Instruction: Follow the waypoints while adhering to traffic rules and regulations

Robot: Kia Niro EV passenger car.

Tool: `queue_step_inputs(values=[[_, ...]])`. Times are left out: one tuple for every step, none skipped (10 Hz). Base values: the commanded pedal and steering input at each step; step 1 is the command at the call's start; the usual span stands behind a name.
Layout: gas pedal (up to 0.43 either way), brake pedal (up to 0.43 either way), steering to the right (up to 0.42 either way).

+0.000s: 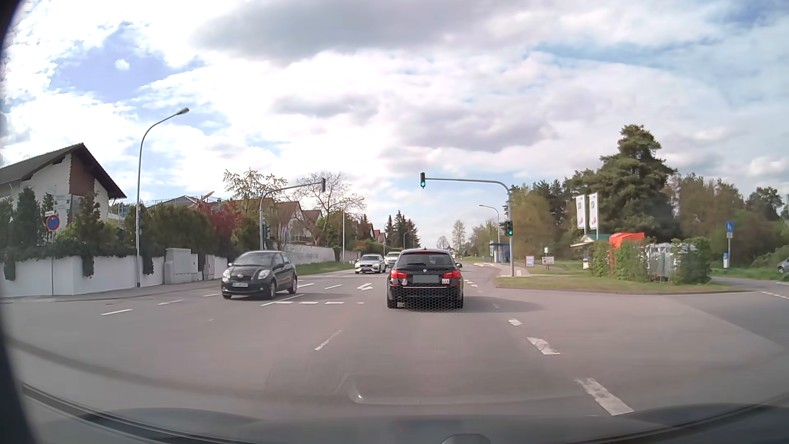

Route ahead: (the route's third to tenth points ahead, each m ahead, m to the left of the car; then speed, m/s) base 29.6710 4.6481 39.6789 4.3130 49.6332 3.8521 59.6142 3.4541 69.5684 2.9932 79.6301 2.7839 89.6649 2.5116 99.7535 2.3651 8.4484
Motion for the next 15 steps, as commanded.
queue_step_inputs(values=[[0.000,0.000,0.011],[0.000,0.000,0.011],[0.000,0.000,0.010],[0.008,0.000,0.010],[0.008,0.000,0.010],[0.008,0.000,0.010],[0.028,0.000,0.010],[0.028,0.000,0.010],[0.039,0.000,0.010],[0.047,0.000,0.009],[0.047,0.000,0.008],[0.059,0.000,0.006],[0.059,0.000,0.004],[0.059,0.000,0.002],[0.059,0.000,-0.002]])
